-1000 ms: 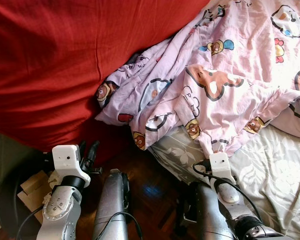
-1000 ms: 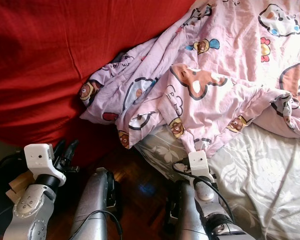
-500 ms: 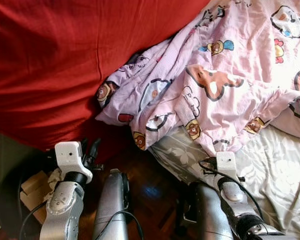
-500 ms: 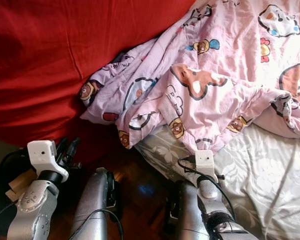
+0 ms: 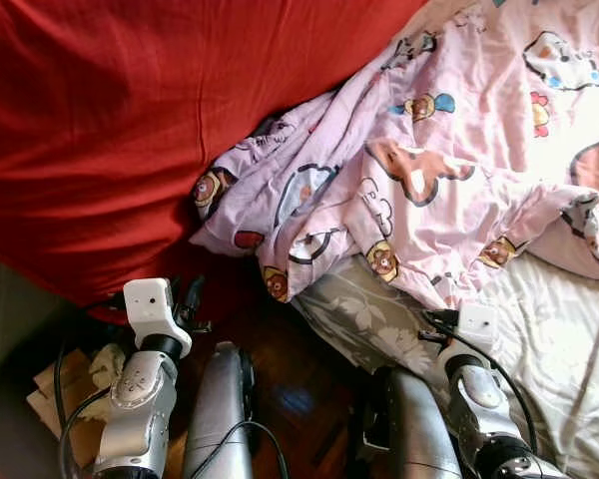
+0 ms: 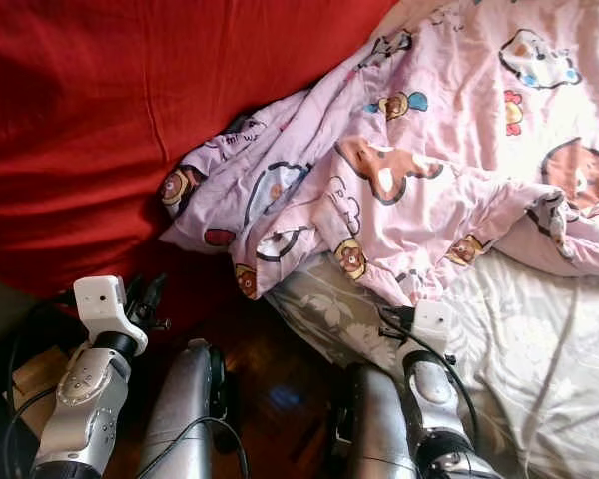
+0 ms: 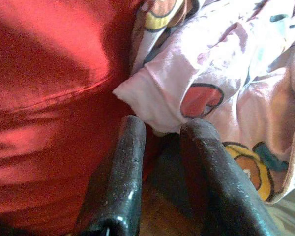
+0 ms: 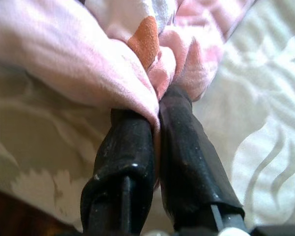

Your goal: Clean up the room

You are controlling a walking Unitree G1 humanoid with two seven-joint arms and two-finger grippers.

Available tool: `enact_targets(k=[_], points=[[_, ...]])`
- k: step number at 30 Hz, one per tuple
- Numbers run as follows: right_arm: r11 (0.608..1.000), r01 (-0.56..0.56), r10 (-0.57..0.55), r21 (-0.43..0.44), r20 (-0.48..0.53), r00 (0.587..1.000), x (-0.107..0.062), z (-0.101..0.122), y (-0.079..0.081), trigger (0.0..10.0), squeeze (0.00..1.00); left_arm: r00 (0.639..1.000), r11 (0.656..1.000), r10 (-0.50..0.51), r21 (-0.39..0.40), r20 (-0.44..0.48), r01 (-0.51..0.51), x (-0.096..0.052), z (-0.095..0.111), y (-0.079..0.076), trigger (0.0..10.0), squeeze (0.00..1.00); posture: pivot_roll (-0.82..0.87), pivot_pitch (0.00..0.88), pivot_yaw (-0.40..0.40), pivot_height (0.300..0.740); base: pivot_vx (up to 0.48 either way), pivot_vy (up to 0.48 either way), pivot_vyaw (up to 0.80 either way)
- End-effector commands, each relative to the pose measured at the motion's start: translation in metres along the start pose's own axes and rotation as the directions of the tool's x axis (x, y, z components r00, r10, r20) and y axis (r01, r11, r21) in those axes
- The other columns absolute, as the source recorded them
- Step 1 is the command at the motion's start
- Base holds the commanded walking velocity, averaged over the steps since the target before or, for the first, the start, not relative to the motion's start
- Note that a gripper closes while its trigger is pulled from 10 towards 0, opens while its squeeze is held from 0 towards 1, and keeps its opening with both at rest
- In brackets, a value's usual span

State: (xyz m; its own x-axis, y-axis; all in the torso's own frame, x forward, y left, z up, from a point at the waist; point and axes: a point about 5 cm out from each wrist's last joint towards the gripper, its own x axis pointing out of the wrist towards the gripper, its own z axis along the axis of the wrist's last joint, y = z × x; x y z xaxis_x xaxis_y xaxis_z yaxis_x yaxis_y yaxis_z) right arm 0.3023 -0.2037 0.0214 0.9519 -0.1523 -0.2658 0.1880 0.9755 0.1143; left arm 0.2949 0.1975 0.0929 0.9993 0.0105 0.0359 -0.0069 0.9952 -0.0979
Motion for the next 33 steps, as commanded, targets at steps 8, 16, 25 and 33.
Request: enact_targets(k=[8, 16, 25, 33], points=[[0.999, 0.005, -0.005, 0.038, 0.008, 1.0, -0.001, 0.0, -0.006, 10.0, 0.0, 0.999, 1.0, 0.004, 0.02, -0.039, -0.004, 0.004, -0.016, 0.002, 10.0, 0.0, 0.1, 0.194, -0.026, 0.657, 0.0, 0.0, 0.0], [0.999, 0.006, -0.007, 0.053, 0.02, 1.0, -0.002, -0.001, -0.004, 10.0, 0.0, 0.989, 0.999, 0.047, 0.009, -0.144, -0.046, -0.004, -0.046, 0.013, 10.0, 0.0, 0.07, 0.178, -0.005, 0.702, 0.0, 0.0, 0.0], [0.999, 0.017, -0.018, 0.05, 0.013, 1.0, -0.009, -0.01, -0.009, 10.0, 0.0, 0.976, 0.997, 0.078, 0.012, -0.202, -0.077, -0.012, -0.059, 0.027, 10.0, 0.0, 0.06, 0.148, 0.017, 0.74, 0.0, 0.0, 0.0], [0.999, 0.031, -0.031, 0.031, -0.006, 1.0, -0.015, -0.018, -0.015, 10.0, 0.0, 0.921, 0.99, 0.133, 0.004, -0.366, -0.141, -0.04, -0.095, 0.037, 10.0, 0.0, 0.05, 0.126, 0.017, 0.74, 0.0, 0.0, 0.0]])
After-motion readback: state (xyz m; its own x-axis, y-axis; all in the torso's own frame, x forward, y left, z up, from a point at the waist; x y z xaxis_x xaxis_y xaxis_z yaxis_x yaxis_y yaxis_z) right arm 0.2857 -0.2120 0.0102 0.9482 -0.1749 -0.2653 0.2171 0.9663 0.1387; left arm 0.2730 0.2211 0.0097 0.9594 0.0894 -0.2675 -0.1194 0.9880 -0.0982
